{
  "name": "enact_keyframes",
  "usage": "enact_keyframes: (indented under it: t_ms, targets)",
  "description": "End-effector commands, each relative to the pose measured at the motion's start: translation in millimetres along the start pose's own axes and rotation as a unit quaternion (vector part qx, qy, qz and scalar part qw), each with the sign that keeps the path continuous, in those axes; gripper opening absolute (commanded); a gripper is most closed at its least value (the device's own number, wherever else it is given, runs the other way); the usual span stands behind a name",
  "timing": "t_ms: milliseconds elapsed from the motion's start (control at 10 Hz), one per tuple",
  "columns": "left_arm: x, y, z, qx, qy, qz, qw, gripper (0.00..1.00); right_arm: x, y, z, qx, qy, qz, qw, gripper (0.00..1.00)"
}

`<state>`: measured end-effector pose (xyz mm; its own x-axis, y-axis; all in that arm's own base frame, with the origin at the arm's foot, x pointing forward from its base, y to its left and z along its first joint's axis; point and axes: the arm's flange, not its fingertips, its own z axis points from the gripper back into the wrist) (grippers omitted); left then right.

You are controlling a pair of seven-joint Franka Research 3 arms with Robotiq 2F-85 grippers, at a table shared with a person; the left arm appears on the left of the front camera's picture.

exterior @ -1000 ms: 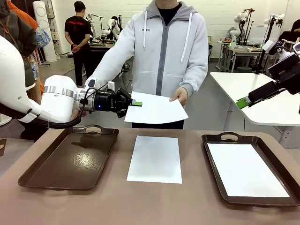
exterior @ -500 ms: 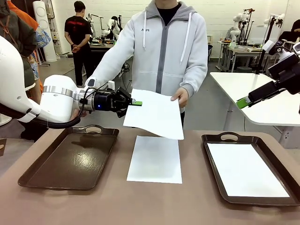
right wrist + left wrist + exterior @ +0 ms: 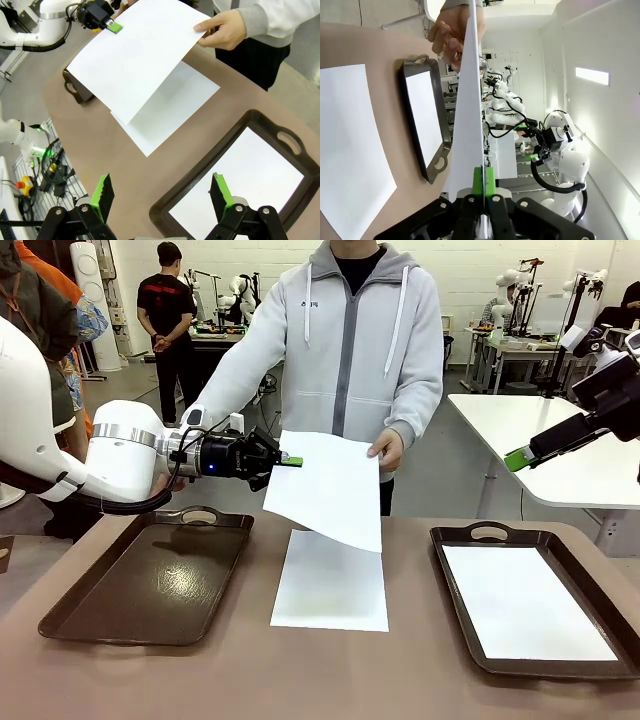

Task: Sort the A4 documents.
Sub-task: Receive the A4 Paper, then place the A4 Paper in the designated Handle tray.

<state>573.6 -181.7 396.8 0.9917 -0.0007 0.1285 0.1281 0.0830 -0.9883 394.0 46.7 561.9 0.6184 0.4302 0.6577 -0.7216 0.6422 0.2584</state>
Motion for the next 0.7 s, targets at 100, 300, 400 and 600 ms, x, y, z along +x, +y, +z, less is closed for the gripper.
enact_keyframes:
  t_ms: [100,300,400,600]
  targets:
    - [0.8,0.5,-1.3,0.002,-0.003,0.000,1.000,0.00,-0.5,-0.5,-1.0,0.001,0.001,-0.001,1.000,1.00]
    - [0.8,0.5,-1.3,0.002,-0.003,0.000,1.000,0.00,-0.5,-0.5,-1.0,0.001,0.001,-0.001,1.000,1.00]
    - [0.8,0.5,-1.3,0.002,-0.003,0.000,1.000,0.00,-0.5,-0.5,-1.0,0.001,0.001,-0.001,1.000,1.00]
    - [0.8,0.5,-1.3,0.002,-0.003,0.000,1.000,0.00,-0.5,-0.5,-1.0,0.001,0.001,-0.001,1.000,1.00]
